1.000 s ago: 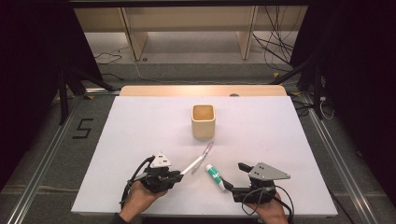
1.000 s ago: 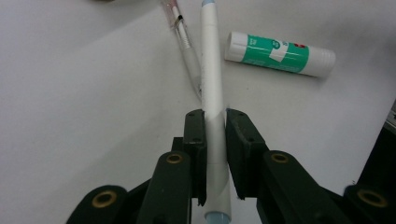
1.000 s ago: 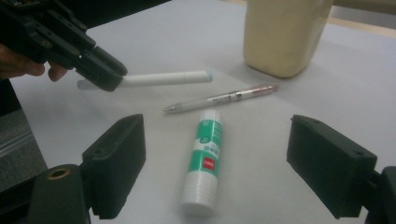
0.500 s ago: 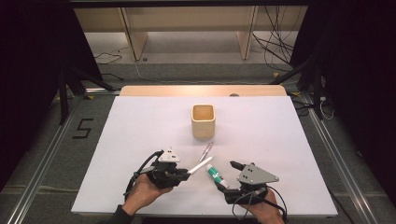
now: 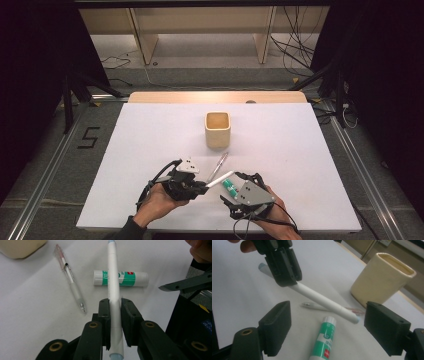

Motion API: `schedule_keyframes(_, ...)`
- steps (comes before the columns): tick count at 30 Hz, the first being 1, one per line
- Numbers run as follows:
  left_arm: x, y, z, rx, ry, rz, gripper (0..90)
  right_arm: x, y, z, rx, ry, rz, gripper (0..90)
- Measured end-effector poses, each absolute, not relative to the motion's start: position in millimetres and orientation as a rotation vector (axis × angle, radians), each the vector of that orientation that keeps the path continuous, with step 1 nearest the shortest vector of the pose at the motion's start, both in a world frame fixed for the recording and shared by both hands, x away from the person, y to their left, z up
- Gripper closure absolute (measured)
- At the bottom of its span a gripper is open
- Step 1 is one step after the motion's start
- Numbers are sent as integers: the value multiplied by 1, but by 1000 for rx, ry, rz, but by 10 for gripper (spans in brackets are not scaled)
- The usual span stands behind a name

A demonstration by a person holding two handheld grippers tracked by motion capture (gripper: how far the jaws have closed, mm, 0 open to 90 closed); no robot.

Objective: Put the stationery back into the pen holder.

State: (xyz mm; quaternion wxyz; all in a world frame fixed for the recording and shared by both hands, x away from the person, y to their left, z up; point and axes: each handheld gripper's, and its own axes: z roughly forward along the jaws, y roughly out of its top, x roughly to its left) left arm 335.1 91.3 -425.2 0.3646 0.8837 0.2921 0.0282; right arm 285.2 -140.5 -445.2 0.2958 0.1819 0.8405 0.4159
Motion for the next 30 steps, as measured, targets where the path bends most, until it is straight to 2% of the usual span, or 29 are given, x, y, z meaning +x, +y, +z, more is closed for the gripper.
schedule_keyframes(17, 328, 87, -418, 2292, 701, 53, 783, 277, -117, -457, 203, 2159, 823, 280)
schedule_keyframes(30, 323, 84, -414, 2314, 668, 39, 783, 266, -97, -468, -55, 2053, 602, 465)
